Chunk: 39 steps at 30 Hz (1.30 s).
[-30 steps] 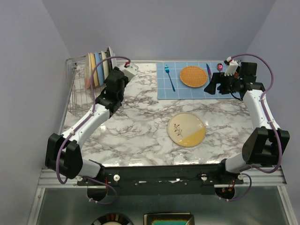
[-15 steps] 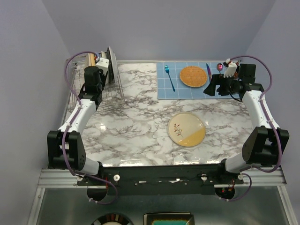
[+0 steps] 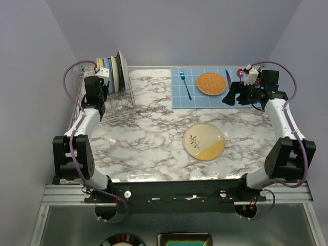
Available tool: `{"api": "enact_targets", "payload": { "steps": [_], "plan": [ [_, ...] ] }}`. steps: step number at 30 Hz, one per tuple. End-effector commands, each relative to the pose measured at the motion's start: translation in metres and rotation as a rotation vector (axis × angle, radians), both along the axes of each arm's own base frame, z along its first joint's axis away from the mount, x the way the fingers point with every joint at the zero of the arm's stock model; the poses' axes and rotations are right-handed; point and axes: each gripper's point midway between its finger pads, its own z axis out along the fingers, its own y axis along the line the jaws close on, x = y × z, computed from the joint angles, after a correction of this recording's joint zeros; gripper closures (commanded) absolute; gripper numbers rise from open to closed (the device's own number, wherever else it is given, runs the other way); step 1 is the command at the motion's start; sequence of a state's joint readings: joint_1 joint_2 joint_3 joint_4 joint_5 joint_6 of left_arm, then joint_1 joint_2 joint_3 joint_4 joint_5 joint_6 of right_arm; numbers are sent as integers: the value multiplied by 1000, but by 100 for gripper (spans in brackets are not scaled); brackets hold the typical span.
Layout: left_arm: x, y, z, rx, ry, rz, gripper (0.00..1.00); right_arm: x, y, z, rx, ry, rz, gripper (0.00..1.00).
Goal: Unload the plates from the dish rack
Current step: Unload the plate from the dish rack.
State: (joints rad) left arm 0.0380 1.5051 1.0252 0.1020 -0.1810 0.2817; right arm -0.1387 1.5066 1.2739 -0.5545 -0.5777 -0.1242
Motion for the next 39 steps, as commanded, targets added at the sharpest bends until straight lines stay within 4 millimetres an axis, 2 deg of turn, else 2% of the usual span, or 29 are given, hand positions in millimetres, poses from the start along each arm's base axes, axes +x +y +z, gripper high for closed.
{"api": "enact_targets", "payload": {
  "steps": [1, 8, 24, 39],
  "plan": [
    [9, 16, -7, -13, -23, 11, 47, -1, 2, -6, 16, 9, 21, 1],
    [19, 21, -23, -20, 0, 8, 47, 0, 2, -5, 16, 10, 19, 1],
    [48, 31, -25, -18, -34, 26, 48, -4, 6, -10, 32, 25, 34, 1],
    [83, 39, -41, -27, -29, 54, 50, -5, 7, -13, 42, 33, 40, 1]
  ]
}}
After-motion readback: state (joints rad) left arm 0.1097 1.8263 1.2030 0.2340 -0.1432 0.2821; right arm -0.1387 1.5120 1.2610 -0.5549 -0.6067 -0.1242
